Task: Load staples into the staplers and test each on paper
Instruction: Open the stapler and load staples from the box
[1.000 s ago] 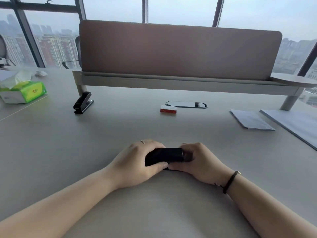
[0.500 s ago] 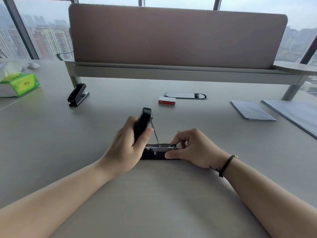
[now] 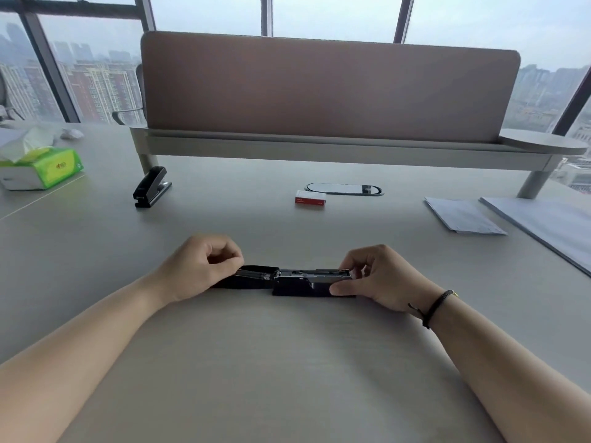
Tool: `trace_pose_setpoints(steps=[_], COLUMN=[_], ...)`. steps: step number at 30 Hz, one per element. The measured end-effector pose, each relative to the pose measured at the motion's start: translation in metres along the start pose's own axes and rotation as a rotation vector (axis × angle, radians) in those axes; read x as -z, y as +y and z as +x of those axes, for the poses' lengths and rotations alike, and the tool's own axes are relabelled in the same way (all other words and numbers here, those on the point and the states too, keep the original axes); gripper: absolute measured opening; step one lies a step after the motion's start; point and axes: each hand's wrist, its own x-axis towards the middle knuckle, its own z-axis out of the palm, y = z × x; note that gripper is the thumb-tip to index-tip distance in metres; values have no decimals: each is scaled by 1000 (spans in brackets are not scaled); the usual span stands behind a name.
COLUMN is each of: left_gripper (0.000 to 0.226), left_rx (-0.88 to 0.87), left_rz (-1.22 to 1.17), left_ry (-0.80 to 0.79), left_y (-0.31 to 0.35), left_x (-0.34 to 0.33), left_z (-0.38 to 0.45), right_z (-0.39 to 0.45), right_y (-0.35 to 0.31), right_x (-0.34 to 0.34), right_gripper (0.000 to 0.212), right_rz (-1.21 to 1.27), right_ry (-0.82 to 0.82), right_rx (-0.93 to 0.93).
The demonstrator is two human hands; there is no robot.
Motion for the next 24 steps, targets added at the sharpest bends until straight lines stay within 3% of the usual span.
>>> trace_pose_setpoints(steps=[4, 8, 20, 24], left_gripper=[25, 21, 18, 41], left_rx=[-25, -15, 109, 104], left_rz=[129, 167, -81, -90], left_ry=[-107, -157, -177, -232], left_y=[1, -2, 12, 10], left_x=[-9, -9, -1, 3], left_z=[1, -1, -7, -14], right_z=[0, -1, -5, -8], right_y=[1, 3, -2, -1], right_x=[1, 1, -1, -2], right_gripper=[18, 19, 19, 20], right_rz=[-9, -3, 9, 9], right_ry=[6, 8, -10, -52], right_rx=[6, 8, -24, -17])
